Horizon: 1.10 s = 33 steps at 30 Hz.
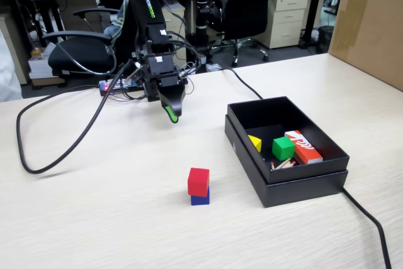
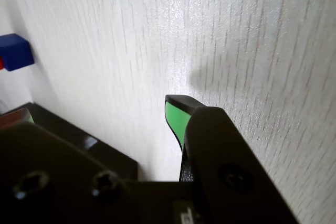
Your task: Put the red cube on top of the blue cube
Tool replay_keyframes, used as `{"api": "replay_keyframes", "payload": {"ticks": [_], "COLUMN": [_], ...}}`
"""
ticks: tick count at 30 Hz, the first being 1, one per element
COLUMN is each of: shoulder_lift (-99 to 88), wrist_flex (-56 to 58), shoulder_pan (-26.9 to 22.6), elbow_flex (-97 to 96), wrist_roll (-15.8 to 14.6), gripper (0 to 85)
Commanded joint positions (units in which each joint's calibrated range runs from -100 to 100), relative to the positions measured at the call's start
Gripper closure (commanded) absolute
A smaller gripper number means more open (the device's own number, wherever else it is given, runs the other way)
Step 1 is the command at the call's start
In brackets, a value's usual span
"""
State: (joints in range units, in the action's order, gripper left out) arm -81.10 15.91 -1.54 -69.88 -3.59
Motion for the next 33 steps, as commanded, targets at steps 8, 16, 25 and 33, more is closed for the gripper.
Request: {"api": "replay_keyframes", "payload": {"ticks": [8, 16, 25, 33], "shoulder_lift": [-5.5, -3.6, -6.6, -7.3], "wrist_flex": [-22.3, -26.4, -26.4, -26.4], "shoulder_pan": [-0.2, 0.1, 0.2, 0.5], "elbow_flex": [-16.9, -23.6, -25.4, -25.9], "wrist_roll": [1.0, 1.2, 1.1, 1.1], "gripper": [35.6, 34.6, 36.8, 36.8]}}
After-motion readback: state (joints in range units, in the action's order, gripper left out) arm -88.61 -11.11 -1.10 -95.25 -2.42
